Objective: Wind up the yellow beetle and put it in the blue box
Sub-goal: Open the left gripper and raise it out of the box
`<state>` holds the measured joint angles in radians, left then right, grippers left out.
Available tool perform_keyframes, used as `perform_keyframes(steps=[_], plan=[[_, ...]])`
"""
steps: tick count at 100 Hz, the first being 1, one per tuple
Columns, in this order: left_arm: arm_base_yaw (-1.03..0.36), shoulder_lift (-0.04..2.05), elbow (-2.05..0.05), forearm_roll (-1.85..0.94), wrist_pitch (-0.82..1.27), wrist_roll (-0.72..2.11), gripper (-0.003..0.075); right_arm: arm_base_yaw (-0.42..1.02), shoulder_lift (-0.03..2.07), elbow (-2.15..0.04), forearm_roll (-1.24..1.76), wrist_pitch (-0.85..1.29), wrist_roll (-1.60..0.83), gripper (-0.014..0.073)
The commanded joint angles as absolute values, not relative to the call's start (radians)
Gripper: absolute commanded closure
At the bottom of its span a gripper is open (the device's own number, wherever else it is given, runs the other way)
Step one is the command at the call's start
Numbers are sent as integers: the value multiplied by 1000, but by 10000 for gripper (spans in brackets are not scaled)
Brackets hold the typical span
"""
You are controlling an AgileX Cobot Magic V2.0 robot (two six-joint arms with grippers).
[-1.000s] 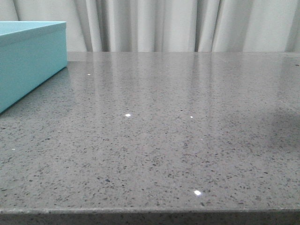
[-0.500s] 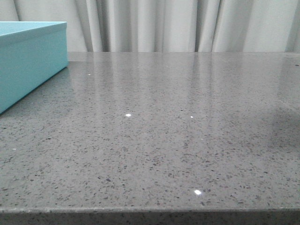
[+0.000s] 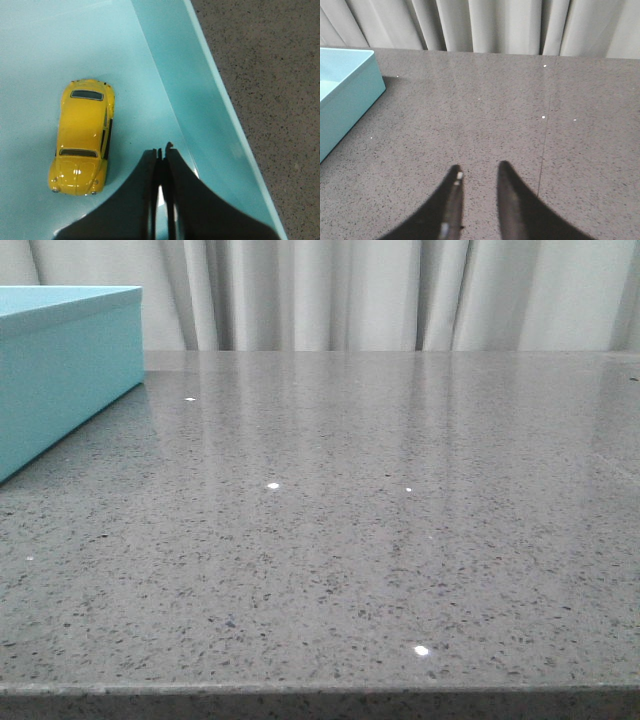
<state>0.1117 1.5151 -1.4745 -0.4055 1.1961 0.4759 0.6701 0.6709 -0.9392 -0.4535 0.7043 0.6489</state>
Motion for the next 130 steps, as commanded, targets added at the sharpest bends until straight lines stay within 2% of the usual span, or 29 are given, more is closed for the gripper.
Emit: perform_keyframes(steps=[1,9,42,77,130], plan=[[115,1410,-1434,-453,1111,485,741,669,604,-925,-503,642,647,590],[115,1353,-1377,-453,1062,485,741,669,547,-890,-503,644,647,666],[115,1055,-1112,-460,859,493,741,669,322,-724,-538,640,647,659],[115,679,-828,-492,692,495,741,669,201,-602,-606,598,647,659],[115,224,-534,-492,687,495,741,669,18,-560,-690,604,647,659]])
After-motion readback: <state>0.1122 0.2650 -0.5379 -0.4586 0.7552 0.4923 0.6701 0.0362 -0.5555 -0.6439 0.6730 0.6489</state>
